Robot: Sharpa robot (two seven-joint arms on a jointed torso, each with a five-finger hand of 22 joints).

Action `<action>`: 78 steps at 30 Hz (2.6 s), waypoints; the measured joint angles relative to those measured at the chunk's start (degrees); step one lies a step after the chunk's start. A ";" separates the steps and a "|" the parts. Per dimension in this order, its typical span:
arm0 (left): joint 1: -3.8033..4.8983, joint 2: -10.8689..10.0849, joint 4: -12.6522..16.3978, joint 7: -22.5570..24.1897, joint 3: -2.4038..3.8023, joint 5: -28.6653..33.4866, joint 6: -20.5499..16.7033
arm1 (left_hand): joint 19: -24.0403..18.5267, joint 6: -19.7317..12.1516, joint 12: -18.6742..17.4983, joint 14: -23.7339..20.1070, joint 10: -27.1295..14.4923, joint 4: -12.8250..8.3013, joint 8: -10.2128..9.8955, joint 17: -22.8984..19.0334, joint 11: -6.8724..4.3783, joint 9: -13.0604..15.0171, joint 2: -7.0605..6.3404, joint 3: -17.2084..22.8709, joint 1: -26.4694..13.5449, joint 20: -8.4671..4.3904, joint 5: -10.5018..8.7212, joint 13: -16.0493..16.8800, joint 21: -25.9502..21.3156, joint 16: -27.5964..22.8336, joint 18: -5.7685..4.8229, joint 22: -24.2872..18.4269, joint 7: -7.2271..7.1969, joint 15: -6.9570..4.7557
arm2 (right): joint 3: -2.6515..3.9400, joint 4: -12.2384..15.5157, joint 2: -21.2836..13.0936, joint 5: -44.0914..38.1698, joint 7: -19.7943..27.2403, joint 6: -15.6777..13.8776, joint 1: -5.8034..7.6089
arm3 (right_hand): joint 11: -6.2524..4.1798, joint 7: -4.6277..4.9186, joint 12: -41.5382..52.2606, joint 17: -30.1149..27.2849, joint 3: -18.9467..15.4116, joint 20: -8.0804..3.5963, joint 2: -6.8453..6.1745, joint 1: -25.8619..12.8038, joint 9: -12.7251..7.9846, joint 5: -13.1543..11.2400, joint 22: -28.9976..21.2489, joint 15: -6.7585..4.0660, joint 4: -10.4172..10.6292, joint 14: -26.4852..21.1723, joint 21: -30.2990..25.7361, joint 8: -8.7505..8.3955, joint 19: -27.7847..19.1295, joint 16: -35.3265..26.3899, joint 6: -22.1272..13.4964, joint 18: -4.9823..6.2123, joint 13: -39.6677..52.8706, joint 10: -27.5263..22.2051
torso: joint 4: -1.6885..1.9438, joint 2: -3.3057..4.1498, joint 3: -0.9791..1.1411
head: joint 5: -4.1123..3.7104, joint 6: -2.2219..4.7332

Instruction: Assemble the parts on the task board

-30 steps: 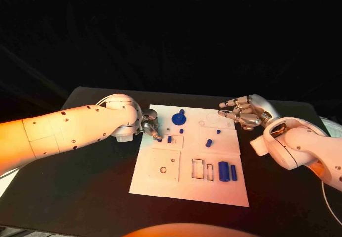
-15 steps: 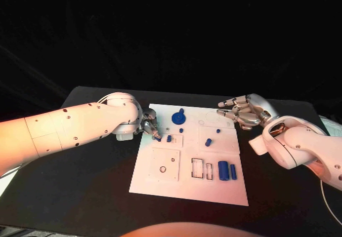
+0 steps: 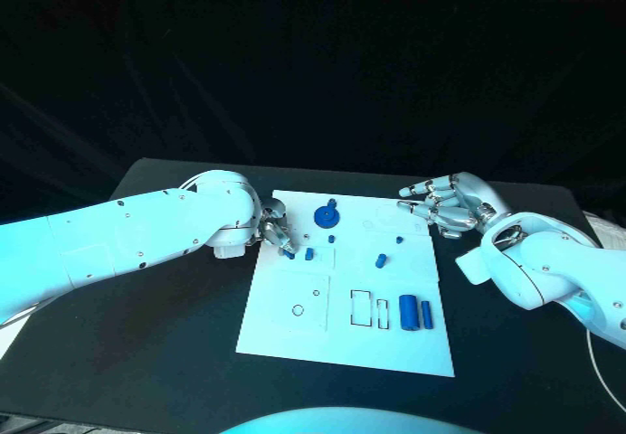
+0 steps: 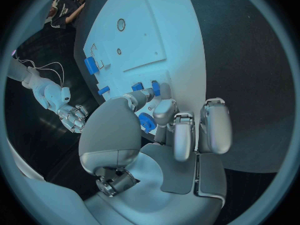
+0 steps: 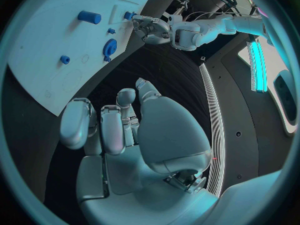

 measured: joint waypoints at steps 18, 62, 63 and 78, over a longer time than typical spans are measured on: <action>-0.13 0.60 0.10 -0.21 -0.08 -0.01 -1.49 | 0.41 1.37 1.54 -0.20 0.94 0.08 -0.40 0.04 -0.33 -0.20 -0.08 -0.09 -0.83 -0.41 -0.15 1.95 0.29 0.00 0.00 0.00 -0.70 -0.20 | 0.00 -0.01 -0.05 0.15 -0.09 0.19 0.00 | 0.01 0.00 0.00 0.00 0.00 0.00 0.00 0.00 0.00 0.43 -0.08 0.00 0.00 0.00 0.00 0.00 0.00 0.00 0.00 0.00 -0.08 0.01 | -0.01 0.03 0.05 | -0.18 -0.12; -0.39 1.41 -0.07 -0.63 -0.26 -0.36 -1.01 | 0.82 4.61 2.65 0.00 3.39 -0.85 -1.27 0.02 -1.35 -0.90 0.83 -7.57 -2.93 -0.82 6.04 4.01 0.53 0.00 0.00 -0.01 -1.71 -0.40 | 0.00 0.17 -0.17 0.22 -0.22 0.48 0.00 | 0.05 -0.01 0.00 0.00 0.00 0.00 0.00 0.00 0.00 0.50 -0.07 0.00 0.00 0.00 0.01 0.00 0.00 0.00 -0.01 0.00 -0.08 0.05 | 0.04 0.01 -0.04 | -0.31 -0.65; -0.39 1.43 -0.08 -0.66 -0.26 -0.36 -1.00 | 0.82 4.61 2.65 0.00 3.39 -0.69 -1.27 0.02 -1.35 -0.91 0.83 -7.87 -2.93 -0.82 6.04 4.01 0.52 0.00 0.01 -0.01 -1.71 -0.40 | 0.00 0.17 -0.17 0.22 -0.22 0.49 0.00 | 0.05 -0.01 0.00 0.00 0.00 0.00 0.00 0.00 0.00 0.50 -0.07 0.00 0.00 0.00 0.01 0.00 0.00 0.00 -0.01 0.00 -0.08 0.05 | 0.05 0.01 -0.04 | -0.32 -0.65; -0.42 0.99 -0.16 -0.83 -0.25 -0.32 -1.00 | 0.82 5.52 2.59 -0.16 3.38 5.84 -2.00 0.01 -1.35 -1.15 -0.82 -21.90 -6.98 -0.82 3.29 4.49 0.52 0.00 0.01 0.00 -1.63 -0.55 | 0.00 0.20 -0.21 0.23 -0.23 0.49 0.00 | 0.05 -0.01 0.00 -0.06 0.00 0.00 0.00 0.00 0.00 0.86 -0.07 0.00 0.00 0.00 0.01 0.00 0.00 0.00 -0.01 0.00 -0.21 0.05 | 0.05 -0.01 -0.04 | -0.48 -0.65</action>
